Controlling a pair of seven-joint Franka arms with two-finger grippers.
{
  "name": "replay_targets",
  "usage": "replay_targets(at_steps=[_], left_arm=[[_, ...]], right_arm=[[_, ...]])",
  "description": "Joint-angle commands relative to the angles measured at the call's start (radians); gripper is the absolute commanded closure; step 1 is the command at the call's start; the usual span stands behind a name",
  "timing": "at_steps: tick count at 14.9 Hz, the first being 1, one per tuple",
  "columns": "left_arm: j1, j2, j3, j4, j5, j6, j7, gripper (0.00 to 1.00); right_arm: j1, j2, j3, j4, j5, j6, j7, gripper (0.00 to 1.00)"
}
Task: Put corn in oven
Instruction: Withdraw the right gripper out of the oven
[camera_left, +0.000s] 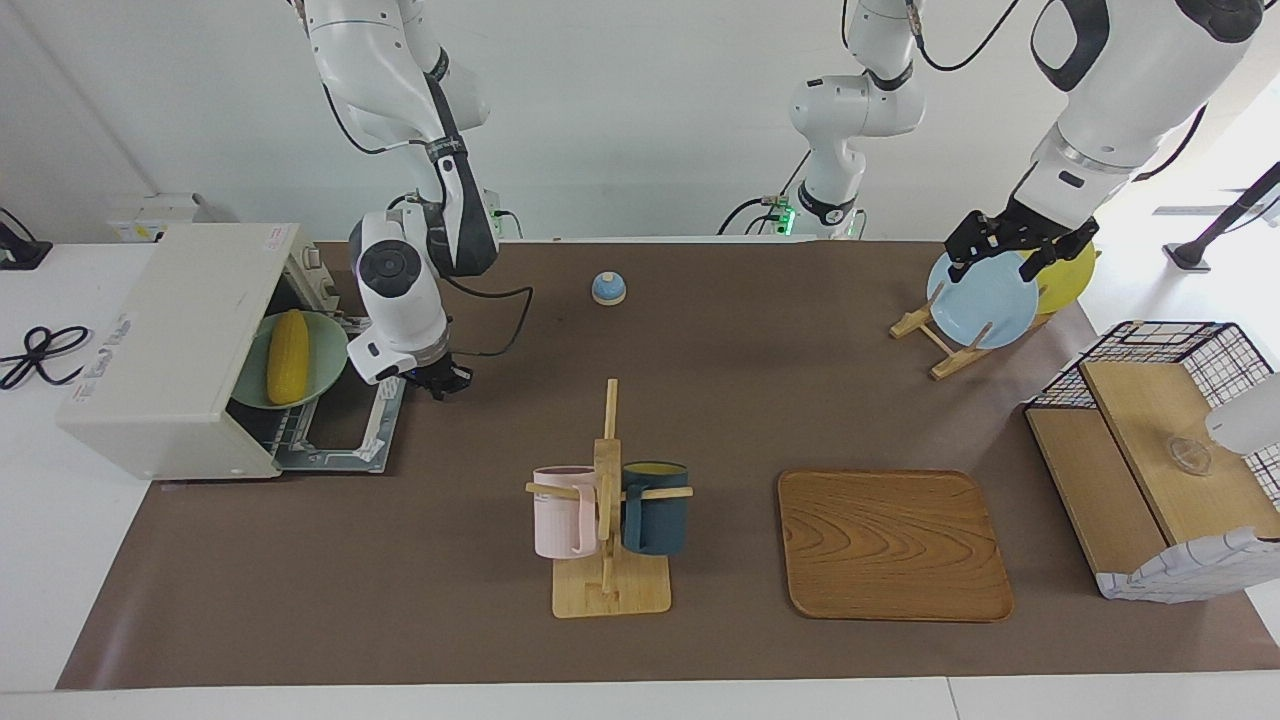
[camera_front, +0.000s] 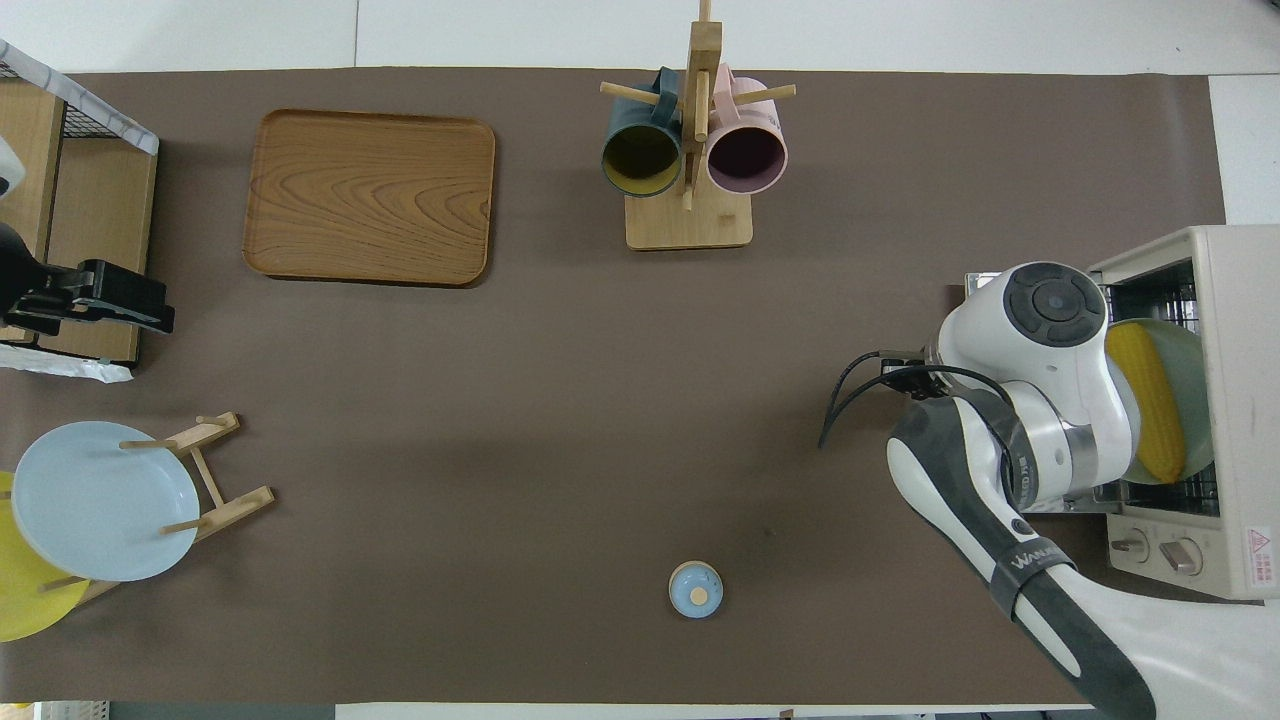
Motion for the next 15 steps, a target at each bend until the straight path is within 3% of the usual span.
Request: replay_targets(at_steps=[1,8,15], left_arm=[[0.0,-0.012,0.001,0.005,0.011,-0.019,0.003,0.0],[0.002,-0.014,0.004,0.001,0.013,-0.019,0.005,0.0],[0.006,-0.014,0.007,0.001,0.013,-0.021,0.005,0.0]], right_arm=[[-0.057,-0.006,0.006,-0.009,-0.032,0.01,0.003,1.0],[-0.064,-0.007,0.003,-0.008,-0.089,-0.019,0.001,1.0],[-0.056,-0.081,0.006,0.138,-0.276,-0.334,-0.04,1.0]])
